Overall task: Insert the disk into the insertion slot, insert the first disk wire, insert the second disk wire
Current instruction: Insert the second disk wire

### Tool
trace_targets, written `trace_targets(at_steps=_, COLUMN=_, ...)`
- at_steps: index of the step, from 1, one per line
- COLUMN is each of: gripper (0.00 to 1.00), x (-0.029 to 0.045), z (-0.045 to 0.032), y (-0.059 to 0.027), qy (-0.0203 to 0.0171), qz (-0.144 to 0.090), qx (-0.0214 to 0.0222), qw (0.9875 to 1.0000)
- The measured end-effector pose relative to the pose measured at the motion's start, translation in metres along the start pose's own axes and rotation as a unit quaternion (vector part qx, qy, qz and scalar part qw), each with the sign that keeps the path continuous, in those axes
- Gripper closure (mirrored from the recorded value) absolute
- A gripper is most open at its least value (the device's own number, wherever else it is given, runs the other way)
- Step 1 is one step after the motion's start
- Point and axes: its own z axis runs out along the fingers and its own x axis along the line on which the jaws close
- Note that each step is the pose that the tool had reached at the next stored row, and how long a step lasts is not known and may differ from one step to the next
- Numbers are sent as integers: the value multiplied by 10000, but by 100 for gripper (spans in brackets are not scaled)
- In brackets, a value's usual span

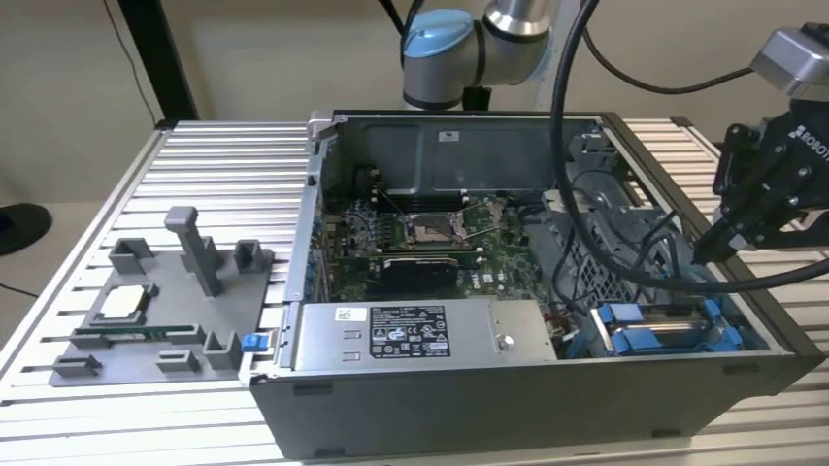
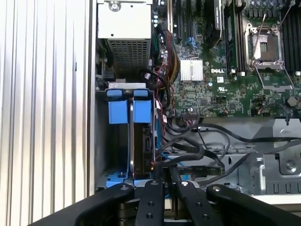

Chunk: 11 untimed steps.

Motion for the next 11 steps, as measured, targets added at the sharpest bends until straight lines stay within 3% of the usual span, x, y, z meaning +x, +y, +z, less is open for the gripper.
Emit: trace_targets(at_steps=11, gripper=100, x=15, z=-129, y=132, qy=0, qz=-27, qx=64, qw=10000)
